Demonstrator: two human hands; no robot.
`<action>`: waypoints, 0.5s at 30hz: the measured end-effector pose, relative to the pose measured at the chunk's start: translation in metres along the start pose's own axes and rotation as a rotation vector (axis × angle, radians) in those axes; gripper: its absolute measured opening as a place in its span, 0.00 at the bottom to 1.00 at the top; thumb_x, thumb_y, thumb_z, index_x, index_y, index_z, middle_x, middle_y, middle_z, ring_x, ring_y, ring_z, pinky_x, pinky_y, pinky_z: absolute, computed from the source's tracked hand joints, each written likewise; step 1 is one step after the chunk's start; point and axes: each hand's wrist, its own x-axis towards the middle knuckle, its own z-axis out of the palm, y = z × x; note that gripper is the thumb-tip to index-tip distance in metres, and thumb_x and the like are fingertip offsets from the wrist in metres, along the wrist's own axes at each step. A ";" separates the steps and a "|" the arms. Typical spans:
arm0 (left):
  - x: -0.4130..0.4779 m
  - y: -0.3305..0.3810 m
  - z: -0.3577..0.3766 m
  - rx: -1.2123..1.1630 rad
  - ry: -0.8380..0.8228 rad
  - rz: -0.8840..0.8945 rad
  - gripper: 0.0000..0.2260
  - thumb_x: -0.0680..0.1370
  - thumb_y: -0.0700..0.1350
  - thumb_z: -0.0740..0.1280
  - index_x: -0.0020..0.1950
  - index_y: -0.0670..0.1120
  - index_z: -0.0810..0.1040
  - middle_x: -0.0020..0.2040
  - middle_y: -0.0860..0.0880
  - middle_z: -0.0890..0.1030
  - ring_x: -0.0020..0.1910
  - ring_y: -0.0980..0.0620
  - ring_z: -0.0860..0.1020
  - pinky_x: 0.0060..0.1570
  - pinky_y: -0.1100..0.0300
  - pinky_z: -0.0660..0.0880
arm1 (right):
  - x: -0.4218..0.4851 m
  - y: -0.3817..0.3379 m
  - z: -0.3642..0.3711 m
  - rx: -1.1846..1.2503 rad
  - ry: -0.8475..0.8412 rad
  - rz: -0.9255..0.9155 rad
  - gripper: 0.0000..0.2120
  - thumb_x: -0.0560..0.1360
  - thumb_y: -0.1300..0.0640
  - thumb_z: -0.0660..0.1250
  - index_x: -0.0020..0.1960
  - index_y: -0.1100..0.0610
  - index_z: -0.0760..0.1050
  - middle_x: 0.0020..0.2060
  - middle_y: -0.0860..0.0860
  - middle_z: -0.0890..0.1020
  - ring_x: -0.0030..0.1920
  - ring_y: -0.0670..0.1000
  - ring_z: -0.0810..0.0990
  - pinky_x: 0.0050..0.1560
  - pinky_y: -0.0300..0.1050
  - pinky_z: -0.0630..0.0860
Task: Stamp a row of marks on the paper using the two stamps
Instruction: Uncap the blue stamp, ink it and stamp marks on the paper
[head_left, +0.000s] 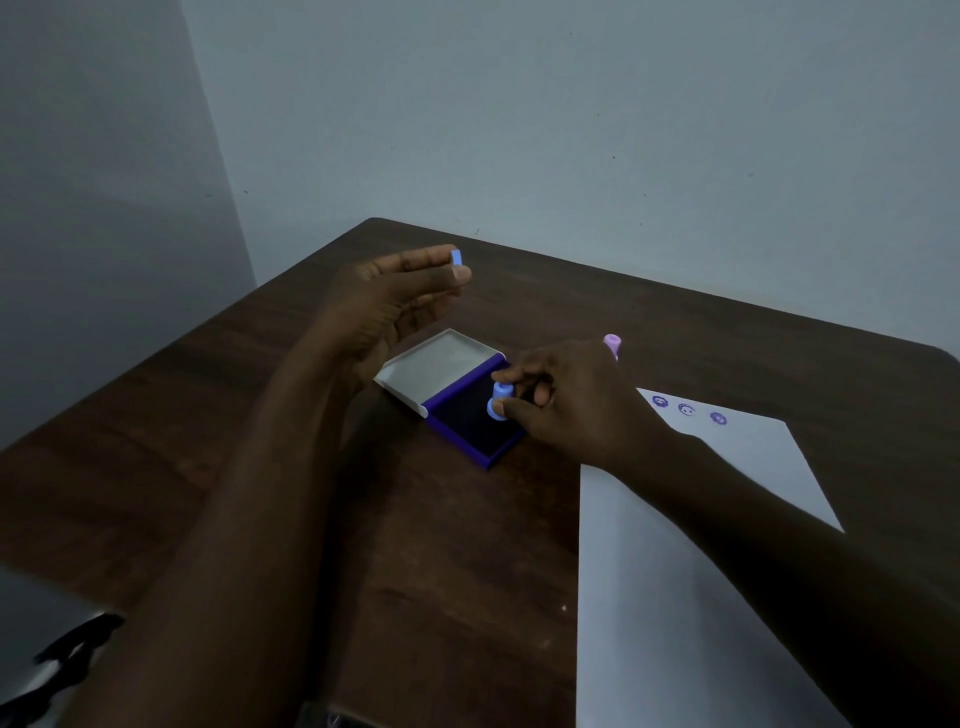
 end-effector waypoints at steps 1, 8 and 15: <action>0.000 0.000 0.000 0.003 -0.002 0.000 0.12 0.73 0.36 0.72 0.54 0.46 0.82 0.44 0.50 0.87 0.43 0.56 0.86 0.42 0.66 0.80 | 0.001 0.000 -0.001 -0.008 -0.014 0.000 0.15 0.71 0.52 0.74 0.57 0.53 0.82 0.53 0.51 0.85 0.50 0.45 0.81 0.48 0.31 0.71; 0.000 0.001 0.002 0.002 -0.015 0.000 0.11 0.72 0.36 0.72 0.53 0.46 0.82 0.42 0.50 0.88 0.43 0.56 0.86 0.42 0.66 0.80 | -0.002 0.001 0.002 0.036 0.006 0.027 0.17 0.72 0.53 0.73 0.60 0.53 0.80 0.56 0.51 0.84 0.54 0.46 0.81 0.56 0.38 0.75; -0.002 0.001 0.006 0.031 -0.035 -0.012 0.11 0.72 0.36 0.72 0.53 0.47 0.82 0.42 0.51 0.88 0.43 0.57 0.85 0.44 0.65 0.81 | 0.004 0.006 -0.011 0.090 -0.060 0.080 0.16 0.71 0.50 0.73 0.58 0.50 0.81 0.47 0.45 0.83 0.43 0.38 0.77 0.43 0.26 0.67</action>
